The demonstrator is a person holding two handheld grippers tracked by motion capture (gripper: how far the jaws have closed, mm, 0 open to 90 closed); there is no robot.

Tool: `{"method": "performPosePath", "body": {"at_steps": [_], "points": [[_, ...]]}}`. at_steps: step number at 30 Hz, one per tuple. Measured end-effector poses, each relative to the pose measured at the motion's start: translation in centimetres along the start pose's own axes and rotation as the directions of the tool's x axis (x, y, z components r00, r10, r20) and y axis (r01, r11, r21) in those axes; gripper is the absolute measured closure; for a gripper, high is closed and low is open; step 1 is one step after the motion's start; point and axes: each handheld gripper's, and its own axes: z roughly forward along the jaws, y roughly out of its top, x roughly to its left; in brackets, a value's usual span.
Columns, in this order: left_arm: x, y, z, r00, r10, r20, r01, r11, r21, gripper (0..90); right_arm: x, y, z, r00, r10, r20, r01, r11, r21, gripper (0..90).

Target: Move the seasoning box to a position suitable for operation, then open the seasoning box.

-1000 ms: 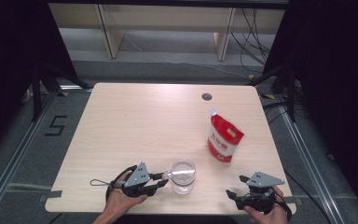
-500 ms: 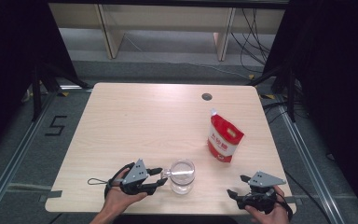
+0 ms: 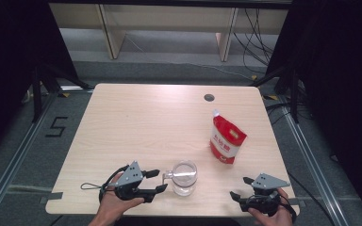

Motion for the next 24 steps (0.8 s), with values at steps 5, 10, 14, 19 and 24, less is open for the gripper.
{"method": "performPosePath", "body": {"at_steps": [5,10,14,19,24], "points": [[-0.1,0.3,-0.6,0.9999,-0.013,-0.002,0.013,0.9999,-0.003,42.8,0.0,0.0,0.0,0.9999,-0.005,0.011,0.005,1.0,-0.005,25.8],[-0.3,0.5,-0.6,0.9999,-0.009,0.008,0.009,1.0,0.003,44.2,0.0,0.0,0.1,1.0,-0.007,-0.004,0.007,1.0,0.004,25.8],[-0.5,1.1,-0.8,0.9998,0.017,0.01,-0.016,0.9997,-0.018,46.7,0.0,0.0,0.0,0.9998,-0.015,0.011,0.015,1.0,-0.001,25.8],[-0.8,2.0,-1.1,0.9998,0.019,0.011,-0.019,0.9986,-0.049,56.1,0.0,0.0,0.0,1.0,0.003,0.004,-0.003,1.0,0.006,25.7],[-1.0,2.7,-1.0,0.9984,0.057,0.003,-0.057,0.9969,-0.055,66.9,0.0,0.1,0.2,1.0,-0.006,-0.004,0.006,1.0,0.002,25.8]]}}
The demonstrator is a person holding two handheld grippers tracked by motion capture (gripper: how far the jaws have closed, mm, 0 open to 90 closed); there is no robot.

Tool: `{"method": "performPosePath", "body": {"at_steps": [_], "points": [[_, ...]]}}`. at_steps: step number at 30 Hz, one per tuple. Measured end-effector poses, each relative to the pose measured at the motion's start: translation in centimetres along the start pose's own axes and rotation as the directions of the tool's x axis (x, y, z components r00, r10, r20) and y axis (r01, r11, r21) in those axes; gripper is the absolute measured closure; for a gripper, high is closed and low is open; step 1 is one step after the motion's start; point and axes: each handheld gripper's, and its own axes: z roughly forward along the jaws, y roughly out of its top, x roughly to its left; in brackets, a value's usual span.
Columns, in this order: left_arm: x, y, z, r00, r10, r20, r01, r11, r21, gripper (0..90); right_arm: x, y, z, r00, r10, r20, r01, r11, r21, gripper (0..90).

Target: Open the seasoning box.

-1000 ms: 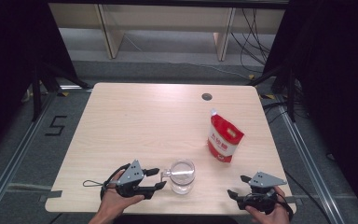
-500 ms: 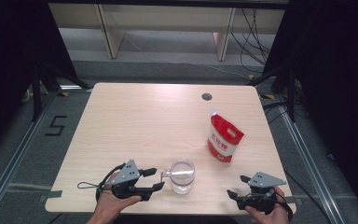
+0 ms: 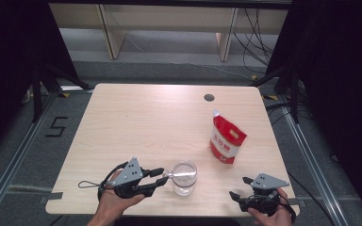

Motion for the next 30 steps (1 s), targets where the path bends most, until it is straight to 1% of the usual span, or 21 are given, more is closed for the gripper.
{"method": "performPosePath", "body": {"at_steps": [2,3,5,6,8,9,10,12,14,16,17,18,19,20,22,23,24,25,27,28,30], "points": [[0.1,0.1,0.0,1.0,0.002,-0.007,-0.002,1.0,-0.006,71.2,-0.1,0.0,0.0,0.9998,0.018,-0.003,-0.018,1.0,0.0,25.7],[0.1,0.2,0.1,0.9999,-0.005,-0.014,0.005,0.9999,-0.01,73.9,-0.1,0.0,0.0,0.9998,0.015,0.009,-0.015,1.0,-0.009,25.7],[0.4,0.4,0.1,0.9999,0.005,-0.011,-0.005,0.9998,-0.019,77.2,0.0,0.0,-0.1,0.9998,0.019,0.003,-0.019,1.0,-0.004,25.8],[0.4,0.5,0.2,0.9999,-0.005,-0.014,0.005,0.9997,-0.023,79.0,0.1,0.0,-0.1,0.9999,0.015,0.007,-0.015,1.0,-0.002,25.8],[0.4,0.5,0.3,0.9998,0.005,-0.022,-0.005,0.9999,-0.011,81.2,0.1,0.1,0.0,0.9999,0.014,0.005,-0.014,1.0,-0.005,25.8],[0.4,0.5,0.4,0.9998,-0.008,-0.016,0.008,0.9998,-0.02,82.3,0.3,0.1,-0.1,0.9998,0.021,0.004,-0.021,1.0,-0.001,25.7],[0.4,0.5,0.5,0.9998,0.001,-0.021,-0.001,0.9999,-0.014,82.9,0.3,0.1,0.0,0.9999,0.015,0.007,-0.015,1.0,-0.006,25.8],[0.4,0.5,0.7,0.9992,-0.027,-0.031,0.027,0.9996,-0.007,83.7,0.4,0.2,0.0,0.9998,0.014,0.011,-0.014,1.0,-0.005,25.8],[0.7,0.5,1.1,0.9995,0.002,-0.032,-0.002,1.0,0.003,84.9,0.3,0.2,0.1,0.9999,0.016,0.005,-0.016,1.0,-0.005,25.7],[0.8,0.3,1.4,0.9989,-0.025,-0.039,0.026,0.9996,0.011,85.0,0.3,0.2,0.1,0.9999,0.012,0.003,-0.012,1.0,-0.013,25.7],[1.0,0.3,1.5,0.9994,-0.013,-0.033,0.013,0.9999,0.01,85.1,0.4,0.3,0.2,0.9999,0.005,-0.01,-0.006,1.0,-0.02,25.9],[1.1,0.3,1.5,0.9988,-0.02,-0.044,0.021,0.9996,0.017,85.4,0.7,0.3,0.1,0.9998,0.019,-0.002,-0.02,1.0,-0.019,26.2],[1.1,0.3,1.5,0.9984,-0.034,-0.046,0.034,0.9993,0.016,85.9,0.6,0.4,0.1,0.9999,-0.015,0.005,0.015,1.0,-0.02,26.9],[1.2,0.3,1.5,0.9988,-0.016,-0.046,0.017,0.9996,0.021,86.3,0.8,0.5,0.0,0.9999,-0.008,0.007,0.008,1.0,-0.024,26.8],[1.2,0.3,1.6,0.9991,-0.018,-0.039,0.018,0.9997,0.015,86.7,0.8,0.5,0.2,0.9997,-0.023,-0.01,0.023,1.0,-0.021,26.8],[1.2,0.3,1.6,0.9991,-0.002,-0.041,0.003,0.9997,0.026,86.8,0.9,0.5,0.2,0.9998,-0.021,-0.006,0.021,1.0,-0.022,26.9],[1.1,0.3,1.7,0.9989,-0.014,-0.044,0.015,0.9996,0.025,87.0,0.9,0.5,0.2,0.9998,-0.015,-0.011,0.015,1.0,-0.025,26.9],[1.2,0.3,1.7,0.9991,0.003,-0.043,-0.002,0.9996,0.027,87.4,0.8,0.5,0.2,0.9996,-0.029,0.003,0.029,0.999,-0.035,26.9],[1.2,0.2,1.9,0.9991,0.008,-0.041,-0.007,0.9996,0.026,88.2,0.8,0.5,0.2,0.9998,-0.019,0.003,0.019,0.999,-0.033,26.9],[1.3,0.2,1.8,0.9986,0.026,-0.045,-0.025,0.9988,0.041,88.6,0.8,0.5,0.2,0.9997,-0.023,0.003,0.024,0.999,-0.034,26.9],[1.2,0.0,1.9,0.9989,-0.007,-0.046,0.009,0.9993,0.036,89.0,0.9,0.5,0.2,0.9998,-0.016,-0.011,0.016,1.0,-0.024,26.9]]}}
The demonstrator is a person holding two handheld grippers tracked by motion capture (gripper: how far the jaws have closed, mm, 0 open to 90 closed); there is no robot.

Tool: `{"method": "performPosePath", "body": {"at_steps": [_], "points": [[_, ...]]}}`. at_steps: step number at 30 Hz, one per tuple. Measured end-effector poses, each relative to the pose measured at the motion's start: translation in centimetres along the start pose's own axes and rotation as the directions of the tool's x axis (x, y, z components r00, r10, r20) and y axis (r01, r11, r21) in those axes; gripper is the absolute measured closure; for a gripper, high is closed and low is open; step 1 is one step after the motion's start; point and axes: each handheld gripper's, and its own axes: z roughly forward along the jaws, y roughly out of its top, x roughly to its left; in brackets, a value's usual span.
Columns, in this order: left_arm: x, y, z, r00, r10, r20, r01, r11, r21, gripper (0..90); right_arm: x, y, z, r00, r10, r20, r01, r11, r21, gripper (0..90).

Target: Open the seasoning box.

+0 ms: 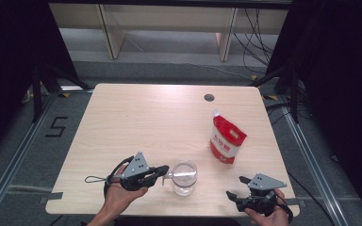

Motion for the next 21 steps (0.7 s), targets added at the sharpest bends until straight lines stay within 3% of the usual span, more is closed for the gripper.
{"method": "performPosePath", "body": {"at_steps": [3,5,7,9,13,16,18,20,21], "points": [[0.2,-0.1,0.0,0.9998,-0.008,0.016,0.008,1.0,-0.002,89.1,0.0,0.0,0.0,0.9999,-0.011,0.005,0.011,1.0,-0.007,27.0],[0.1,-0.2,0.2,0.9997,-0.015,0.017,0.015,0.9998,-0.009,89.2,0.3,0.0,0.0,0.9999,0.016,0.007,-0.016,1.0,0.005,28.0],[0.0,-0.2,0.2,0.9997,-0.021,0.014,0.021,0.9997,-0.01,89.2,0.1,0.1,0.1,0.9999,-0.017,0.003,0.017,1.0,-0.006,28.3],[0.0,-0.3,0.2,0.9997,-0.023,0.011,0.023,0.9997,-0.013,89.2,0.2,0.2,0.1,0.9999,-0.017,-0.003,0.017,1.0,-0.012,29.4],[0.1,-0.3,0.1,0.9999,0.002,0.012,-0.002,0.9999,-0.017,89.2,0.5,0.4,0.0,0.9998,-0.012,-0.018,0.011,0.999,-0.049,37.8],[-0.1,-0.4,0.2,0.9998,-0.013,0.013,0.013,0.9996,-0.025,89.1,0.7,0.8,0.1,0.9983,-0.05,-0.032,0.046,0.995,-0.092,44.2],[-0.1,-0.5,0.2,0.9999,-0.012,0.012,0.012,0.9996,-0.027,89.2,1.0,1.1,0.1,0.998,-0.051,-0.038,0.047,0.994,-0.101,47.5],[-0.1,-0.5,0.2,0.9999,-0.001,0.01,0.001,0.9996,-0.027,89.2,1.0,1.3,0.2,0.9957,-0.084,-0.039,0.078,0.99,-0.12,49.5],[-0.1,-0.5,0.2,1.0,0.002,0.009,-0.001,0.9996,-0.028,89.1,1.3,1.3,0.3,0.9962,-0.065,-0.058,0.058,0.992,-0.114,52.0]]}}
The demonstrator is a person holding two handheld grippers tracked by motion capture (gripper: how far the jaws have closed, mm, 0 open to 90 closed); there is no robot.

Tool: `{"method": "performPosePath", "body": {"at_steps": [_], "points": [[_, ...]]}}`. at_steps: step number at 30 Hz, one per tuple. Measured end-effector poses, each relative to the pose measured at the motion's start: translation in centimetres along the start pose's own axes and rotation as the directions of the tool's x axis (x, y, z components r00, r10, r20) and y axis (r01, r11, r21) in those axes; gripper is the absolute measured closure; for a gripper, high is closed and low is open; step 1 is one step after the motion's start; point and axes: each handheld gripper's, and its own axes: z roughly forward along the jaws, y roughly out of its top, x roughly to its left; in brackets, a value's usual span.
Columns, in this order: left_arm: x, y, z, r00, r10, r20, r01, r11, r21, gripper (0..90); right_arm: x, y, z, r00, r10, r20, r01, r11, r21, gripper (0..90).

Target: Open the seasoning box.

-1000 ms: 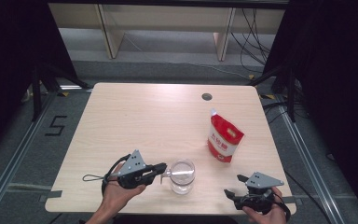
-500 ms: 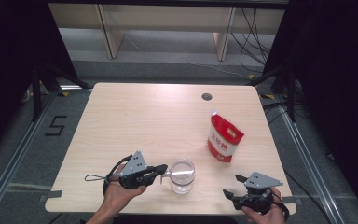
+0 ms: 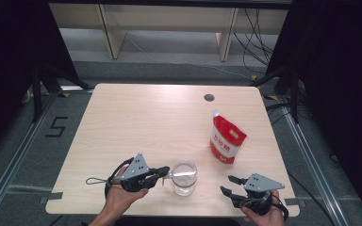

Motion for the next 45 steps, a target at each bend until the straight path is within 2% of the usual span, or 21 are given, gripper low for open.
{"method": "performPosePath", "body": {"at_steps": [2,4,8,10,11,13,14,15,18,21,23,25,27,30,32,33,36,41,42,43,45], "points": [[-0.1,-0.1,-0.1,0.9999,-0.002,-0.014,0.003,1.0,0.007,89.2,0.2,0.2,0.2,0.9999,0.006,0.009,-0.006,1.0,-0.014,54.4],[-0.1,-0.2,-0.1,0.9999,-0.009,-0.014,0.009,0.9999,0.006,89.1,0.1,0.4,0.5,0.9999,-0.007,-0.007,0.007,1.0,-0.017,56.3],[0.0,-0.3,-0.3,0.9999,0.015,-0.008,-0.015,0.9999,0.006,89.1,0.6,1.1,0.7,0.9993,-0.028,-0.023,0.027,0.999,-0.042,61.3],[0.0,-0.3,-0.3,0.9998,0.017,-0.008,-0.017,0.9998,0.006,89.1,0.9,1.4,0.9,0.9981,-0.048,-0.037,0.046,0.997,-0.062,66.6],[0.0,-0.3,-0.3,0.9999,0.011,-0.009,-0.01,0.9999,0.005,89.1,1.2,1.8,1.2,0.9957,-0.08,-0.046,0.076,0.993,-0.091,69.8],[-0.1,-0.3,-0.3,0.9999,-0.009,-0.013,0.01,0.9999,0.005,89.1,1.4,2.0,1.3,0.9967,-0.065,-0.049,0.061,0.994,-0.09,70.6],[-0.1,-0.3,-0.3,0.9999,0.003,-0.01,-0.003,1.0,0.005,89.1,1.5,2.2,1.5,0.9953,-0.08,-0.054,0.074,0.992,-0.106,72.3],[0.0,-0.3,-0.3,0.9999,0.011,-0.011,-0.01,0.9999,0.005,89.0,1.6,2.4,1.7,0.9952,-0.07,-0.068,0.062,0.991,-0.121,74.0],[0.0,-0.3,-0.3,0.9999,0.01,-0.011,-0.01,0.9999,0.005,89.0,2.0,2.9,2.3,0.992,-0.076,-0.101,0.062,0.988,-0.141,78.4],[0.0,-0.3,-0.3,0.9999,0.011,-0.008,-0.01,0.9999,0.005,89.1,2.2,3.3,3.1,0.9885,-0.095,-0.117,0.081,0.989,-0.125,81.7],[-0.1,-0.3,-0.3,0.9999,-0.008,-0.012,0.009,1.0,0.004,89.1,2.3,3.5,3.6,0.9872,-0.09,-0.132,0.073,0.989,-0.129,83.2],[-0.1,-0.3,-0.3,0.9999,-0.006,-0.011,0.006,1.0,0.004,89.1,2.4,3.7,4.0,0.9854,-0.088,-0.146,0.068,0.988,-0.138,84.9],[-0.1,-0.3,-0.3,0.9999,-0.006,-0.011,0.006,1.0,0.004,89.1,2.5,4.1,4.2,0.9835,-0.103,-0.149,0.08,0.985,-0.152,85.3],[-0.1,-0.3,-0.3,0.9999,-0.006,-0.01,0.006,1.0,0.004,89.1,2.8,4.4,4.5,0.9834,-0.105,-0.148,0.085,0.987,-0.135,85.9],[-0.1,-0.4,-0.3,0.9999,-0.007,-0.01,0.007,1.0,0.003,89.1,3.0,4.6,4.8,0.9822,-0.109,-0.153,0.084,0.983,-0.161,86.1],[-0.1,-0.4,-0.3,0.9999,-0.007,-0.01,0.007,1.0,0.004,89.1,3.0,4.7,4.6,0.9821,-0.101,-0.159,0.079,0.987,-0.14,86.1],[0.0,-0.4,-0.3,0.9999,-0.007,-0.013,0.007,1.0,0.002,88.6,3.1,5.0,4.7,0.9809,-0.113,-0.158,0.09,0.985,-0.146,86.4],[0.5,-0.5,-0.7,0.9997,0.0,-0.023,-0.001,0.9998,-0.018,74.2,3.2,5.4,4.7,0.9806,-0.13,-0.147,0.105,0.98,-0.17,86.6],[0.3,-0.6,-0.8,0.9993,-0.032,-0.021,0.032,0.999,-0.03,70.9,3.3,5.4,4.7,0.9829,-0.116,-0.143,0.09,0.98,-0.18,86.5],[0.4,-0.6,-0.9,0.9996,-0.025,-0.016,0.024,0.9992,-0.033,64.6,3.4,5.6,4.6,0.9809,-0.122,-0.151,0.096,0.98,-0.173,86.3],[0.3,-0.7,-1.2,0.9994,-0.029,-0.021,0.029,0.9993,-0.024,62.0,3.4,5.7,4.7,0.9798,-0.127,-0.154,0.1,0.98,-0.174,86.0]]}}
